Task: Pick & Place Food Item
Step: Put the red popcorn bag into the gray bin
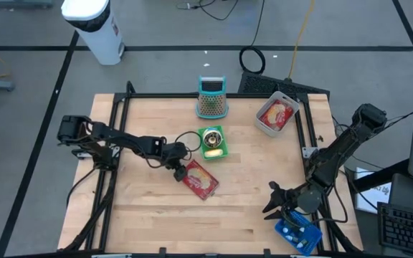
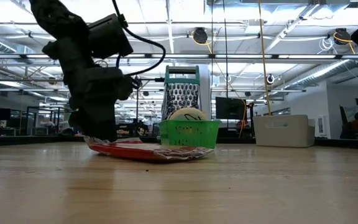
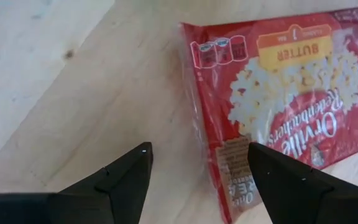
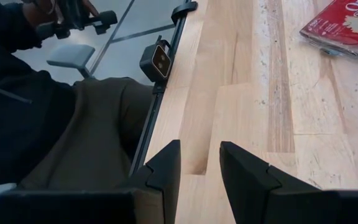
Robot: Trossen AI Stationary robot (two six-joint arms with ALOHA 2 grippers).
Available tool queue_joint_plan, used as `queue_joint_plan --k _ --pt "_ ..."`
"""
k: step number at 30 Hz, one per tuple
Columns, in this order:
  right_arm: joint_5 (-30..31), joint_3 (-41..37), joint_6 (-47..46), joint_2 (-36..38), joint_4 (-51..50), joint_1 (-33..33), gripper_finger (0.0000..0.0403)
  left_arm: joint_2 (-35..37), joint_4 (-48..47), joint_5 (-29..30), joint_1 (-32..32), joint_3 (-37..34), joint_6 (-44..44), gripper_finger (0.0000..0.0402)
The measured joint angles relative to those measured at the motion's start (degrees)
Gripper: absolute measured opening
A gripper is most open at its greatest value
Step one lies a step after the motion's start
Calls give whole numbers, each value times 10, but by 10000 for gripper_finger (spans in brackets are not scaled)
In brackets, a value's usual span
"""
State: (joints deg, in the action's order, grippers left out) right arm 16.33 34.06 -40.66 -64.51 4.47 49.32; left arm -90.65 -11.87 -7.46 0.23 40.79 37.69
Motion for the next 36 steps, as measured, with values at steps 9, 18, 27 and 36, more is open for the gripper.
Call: queue_joint_plan --k 9,18,27,36 --pt "0 0 9 0 0 -6 100 0 36 1 -11 -18 0 175" --pt "10 0 12 0 9 -22 100 7 9 -5 -19 -17 3 11" --pt "94 0 41 0 14 -60 100 92 -93 52 -98 82 -23 2" --pt "123 0 156 -3 126 -127 100 115 -172 158 -203 263 -124 1"
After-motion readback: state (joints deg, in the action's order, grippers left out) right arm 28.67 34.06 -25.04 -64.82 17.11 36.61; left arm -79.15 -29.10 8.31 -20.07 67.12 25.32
